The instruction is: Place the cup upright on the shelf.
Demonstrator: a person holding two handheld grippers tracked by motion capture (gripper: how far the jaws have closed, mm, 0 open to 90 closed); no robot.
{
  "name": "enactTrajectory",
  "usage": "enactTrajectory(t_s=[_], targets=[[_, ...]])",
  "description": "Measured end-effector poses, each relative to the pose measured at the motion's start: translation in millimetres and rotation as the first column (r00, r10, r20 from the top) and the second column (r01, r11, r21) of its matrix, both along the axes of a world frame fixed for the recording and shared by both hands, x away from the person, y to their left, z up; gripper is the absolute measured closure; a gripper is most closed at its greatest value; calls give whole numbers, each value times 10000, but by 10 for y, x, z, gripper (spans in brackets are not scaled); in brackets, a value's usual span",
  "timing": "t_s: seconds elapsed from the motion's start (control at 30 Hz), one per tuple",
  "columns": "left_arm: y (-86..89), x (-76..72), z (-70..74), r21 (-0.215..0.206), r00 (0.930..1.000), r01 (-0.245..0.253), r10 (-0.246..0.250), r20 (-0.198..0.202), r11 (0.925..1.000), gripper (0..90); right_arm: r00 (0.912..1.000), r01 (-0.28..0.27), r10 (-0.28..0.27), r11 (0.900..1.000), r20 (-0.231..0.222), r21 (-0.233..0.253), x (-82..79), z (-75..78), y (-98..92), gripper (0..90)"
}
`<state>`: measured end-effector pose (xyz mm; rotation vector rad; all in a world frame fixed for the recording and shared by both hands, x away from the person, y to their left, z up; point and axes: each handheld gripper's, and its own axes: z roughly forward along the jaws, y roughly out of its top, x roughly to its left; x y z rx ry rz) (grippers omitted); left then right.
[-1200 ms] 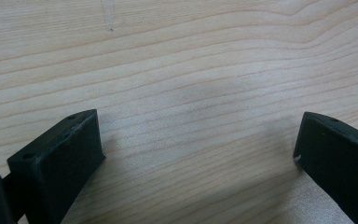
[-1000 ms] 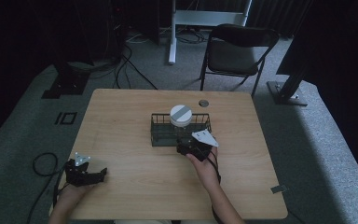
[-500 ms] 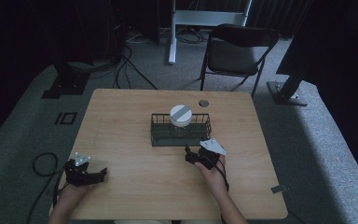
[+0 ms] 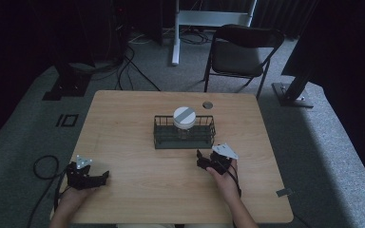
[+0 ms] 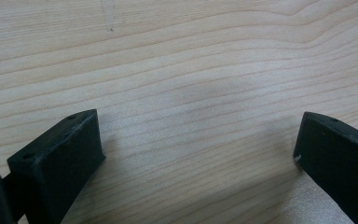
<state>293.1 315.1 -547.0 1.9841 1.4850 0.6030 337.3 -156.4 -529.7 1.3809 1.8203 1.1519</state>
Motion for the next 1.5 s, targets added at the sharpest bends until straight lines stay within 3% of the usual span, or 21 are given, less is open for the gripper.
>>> enactTrajectory(t_s=[0.27, 0.57, 0.67, 0.93, 1.5], targets=[[1, 0, 0, 7, 10000, 8, -8, -5, 10000, 13, 9992, 154, -161, 9997, -368, -178, -13, -81, -170, 111], [0, 0, -1, -2, 10000, -1, 1, 10, 10000, 13, 9964, -111, 90, 9996, -843, -246, -33, -137, -312, 111], [0, 0, -1, -2, 10000, 0, 0, 10, 10000, 13, 9961, -159, 116, 9987, -880, -486, -39, -153, -361, 111], [0, 0, 0, 1, 10000, 3, -3, 7, 10000, 13, 9924, -196, 148, 9991, -1220, -384, -68, -164, -494, 111], [1, 0, 0, 6, 10000, 7, -7, 6, 10000, 13, 9751, -81, -12, 9991, -2218, -412, -75, -193, -667, 111]])
